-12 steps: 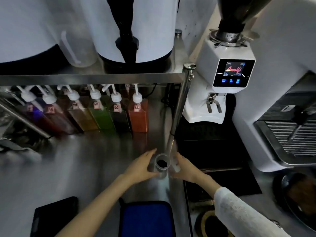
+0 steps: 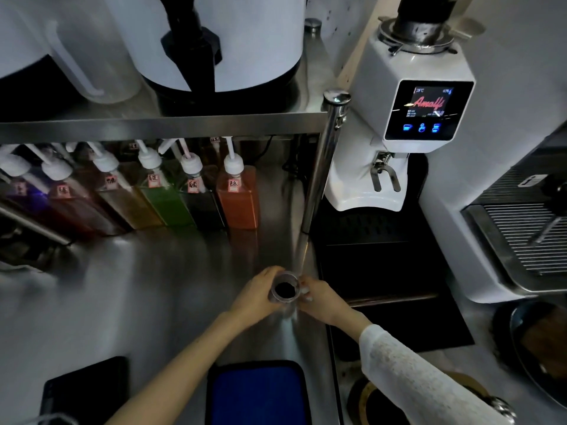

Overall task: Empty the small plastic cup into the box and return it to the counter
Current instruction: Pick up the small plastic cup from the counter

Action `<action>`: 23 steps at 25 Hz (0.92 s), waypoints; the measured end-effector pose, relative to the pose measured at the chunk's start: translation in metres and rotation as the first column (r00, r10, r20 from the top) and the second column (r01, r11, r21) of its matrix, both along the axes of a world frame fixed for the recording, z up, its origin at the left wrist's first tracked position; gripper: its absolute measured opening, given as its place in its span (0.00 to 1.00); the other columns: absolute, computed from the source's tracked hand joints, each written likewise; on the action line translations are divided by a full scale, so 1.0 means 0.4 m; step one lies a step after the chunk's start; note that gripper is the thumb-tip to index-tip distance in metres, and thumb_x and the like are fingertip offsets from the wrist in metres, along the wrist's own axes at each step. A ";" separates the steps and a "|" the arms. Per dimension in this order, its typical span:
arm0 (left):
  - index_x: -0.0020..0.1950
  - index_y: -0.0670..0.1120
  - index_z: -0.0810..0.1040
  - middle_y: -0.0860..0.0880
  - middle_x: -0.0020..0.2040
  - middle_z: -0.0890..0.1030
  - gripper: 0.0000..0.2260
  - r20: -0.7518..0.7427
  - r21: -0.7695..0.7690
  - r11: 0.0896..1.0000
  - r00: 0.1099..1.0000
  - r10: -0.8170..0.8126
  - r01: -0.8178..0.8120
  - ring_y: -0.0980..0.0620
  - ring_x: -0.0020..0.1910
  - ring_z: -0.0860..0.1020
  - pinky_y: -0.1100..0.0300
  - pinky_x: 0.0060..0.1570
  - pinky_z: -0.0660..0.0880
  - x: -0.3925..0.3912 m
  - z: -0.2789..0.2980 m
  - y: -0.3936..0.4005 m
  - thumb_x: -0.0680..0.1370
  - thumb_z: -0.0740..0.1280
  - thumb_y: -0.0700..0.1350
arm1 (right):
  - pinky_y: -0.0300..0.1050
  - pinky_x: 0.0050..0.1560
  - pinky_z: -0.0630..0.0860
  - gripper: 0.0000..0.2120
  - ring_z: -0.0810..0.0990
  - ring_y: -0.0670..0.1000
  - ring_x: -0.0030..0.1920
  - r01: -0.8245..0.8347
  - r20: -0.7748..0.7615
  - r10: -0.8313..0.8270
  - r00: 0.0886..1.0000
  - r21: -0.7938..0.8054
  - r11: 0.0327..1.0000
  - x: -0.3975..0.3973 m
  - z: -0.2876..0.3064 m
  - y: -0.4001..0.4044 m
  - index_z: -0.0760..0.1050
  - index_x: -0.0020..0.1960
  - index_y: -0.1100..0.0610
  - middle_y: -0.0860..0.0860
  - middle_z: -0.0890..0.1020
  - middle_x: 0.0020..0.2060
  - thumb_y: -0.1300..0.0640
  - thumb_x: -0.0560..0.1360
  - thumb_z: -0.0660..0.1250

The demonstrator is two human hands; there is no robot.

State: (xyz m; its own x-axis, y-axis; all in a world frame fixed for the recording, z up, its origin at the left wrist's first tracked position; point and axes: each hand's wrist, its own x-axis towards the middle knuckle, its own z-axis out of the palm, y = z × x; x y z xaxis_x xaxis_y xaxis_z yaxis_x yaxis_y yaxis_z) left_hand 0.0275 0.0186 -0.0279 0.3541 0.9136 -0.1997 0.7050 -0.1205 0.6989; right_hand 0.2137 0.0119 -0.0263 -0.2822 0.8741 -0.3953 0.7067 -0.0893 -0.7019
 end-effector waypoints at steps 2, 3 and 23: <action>0.67 0.44 0.74 0.47 0.64 0.79 0.30 0.006 0.007 1.000 1.000 0.013 -0.013 0.49 0.62 0.79 0.52 0.62 0.75 0.001 0.003 -0.002 0.68 0.78 0.48 | 0.38 0.54 0.75 0.17 0.81 0.51 0.56 -0.003 0.004 0.003 1.000 0.011 1.000 0.001 0.001 0.003 0.76 0.58 0.56 0.52 0.82 0.56 0.55 0.70 0.69; 0.66 0.44 0.74 0.47 0.63 0.79 0.29 0.011 0.011 1.000 1.000 0.023 -0.023 0.49 0.61 0.79 0.52 0.61 0.76 0.001 0.006 -0.005 0.68 0.79 0.48 | 0.39 0.53 0.74 0.17 0.81 0.52 0.56 -0.001 0.001 0.001 1.000 0.020 1.000 0.001 0.005 0.004 0.75 0.59 0.57 0.53 0.82 0.56 0.56 0.71 0.69; 0.62 0.47 0.74 0.52 0.57 0.82 0.30 0.226 0.153 0.961 0.955 0.191 -0.229 0.57 0.57 0.80 0.59 0.56 0.79 0.014 0.331 -0.129 0.64 0.81 0.51 | 0.35 0.49 0.73 0.22 0.80 0.47 0.50 0.027 -0.201 0.030 0.979 0.274 0.961 0.009 0.297 -0.070 0.73 0.62 0.60 0.56 0.83 0.54 0.60 0.70 0.73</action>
State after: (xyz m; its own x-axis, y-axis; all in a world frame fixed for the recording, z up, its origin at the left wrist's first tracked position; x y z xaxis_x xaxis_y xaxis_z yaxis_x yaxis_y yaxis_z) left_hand 0.0331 -0.0332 0.1047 0.1668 0.9856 0.0273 0.5696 -0.1189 0.8133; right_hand 0.2172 -0.0160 0.0923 -0.3325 0.9401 -0.0757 0.5481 0.1272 -0.8267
